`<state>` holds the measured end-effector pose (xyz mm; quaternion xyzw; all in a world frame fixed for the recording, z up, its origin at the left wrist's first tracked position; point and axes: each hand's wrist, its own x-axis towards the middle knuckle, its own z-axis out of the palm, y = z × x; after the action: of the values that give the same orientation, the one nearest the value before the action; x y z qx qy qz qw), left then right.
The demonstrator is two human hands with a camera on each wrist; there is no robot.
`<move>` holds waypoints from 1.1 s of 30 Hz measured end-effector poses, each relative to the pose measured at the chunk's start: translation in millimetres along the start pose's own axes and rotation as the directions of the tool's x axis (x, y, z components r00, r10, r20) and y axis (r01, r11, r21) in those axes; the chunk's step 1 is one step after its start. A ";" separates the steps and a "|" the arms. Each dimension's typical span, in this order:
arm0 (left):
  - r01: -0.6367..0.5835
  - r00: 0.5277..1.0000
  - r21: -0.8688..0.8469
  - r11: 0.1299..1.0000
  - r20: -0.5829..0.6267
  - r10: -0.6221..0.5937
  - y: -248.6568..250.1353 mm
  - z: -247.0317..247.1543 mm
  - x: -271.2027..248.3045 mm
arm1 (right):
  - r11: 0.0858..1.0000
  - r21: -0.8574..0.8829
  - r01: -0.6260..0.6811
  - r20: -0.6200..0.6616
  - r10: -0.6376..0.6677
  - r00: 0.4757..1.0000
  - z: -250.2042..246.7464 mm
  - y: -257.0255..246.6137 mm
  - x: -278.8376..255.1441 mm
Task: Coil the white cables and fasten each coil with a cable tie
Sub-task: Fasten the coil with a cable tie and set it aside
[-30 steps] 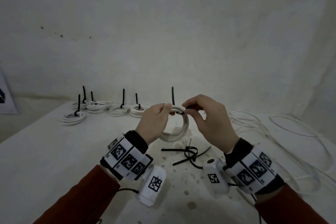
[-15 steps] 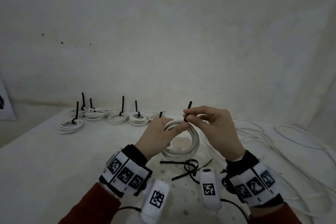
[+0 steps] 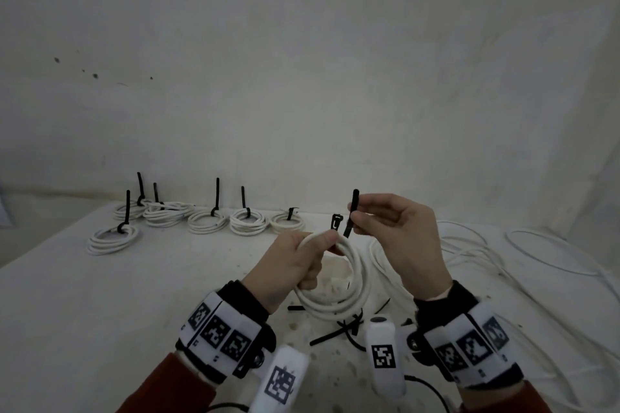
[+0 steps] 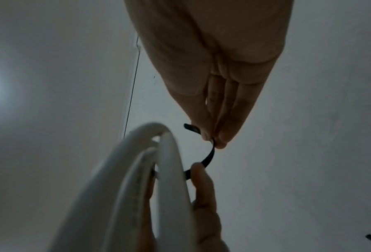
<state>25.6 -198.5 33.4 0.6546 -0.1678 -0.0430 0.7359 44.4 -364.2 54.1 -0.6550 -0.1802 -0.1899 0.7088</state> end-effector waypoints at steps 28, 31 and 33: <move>0.168 0.985 -0.227 0.959 0.088 -0.151 16.9 -1.8 -4.5 | 0.616 -0.478 0.626 0.220 -0.606 0.765 9.2 -6.3 -8.8; 0.197 0.979 -0.241 0.950 0.108 -0.176 18.3 -2.2 -5.2 | 0.600 -0.469 0.648 0.222 -0.630 0.744 9.0 -5.2 -9.8; 0.204 0.977 -0.249 0.947 0.116 -0.180 18.1 -1.7 -5.6 | 0.596 -0.452 0.664 0.227 -0.643 0.732 10.6 -6.7 -11.5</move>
<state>18.0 -192.8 49.9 0.5633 -0.1297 -0.1660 0.7990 31.0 -353.7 54.8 -0.7081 -0.3650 -0.4627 0.3890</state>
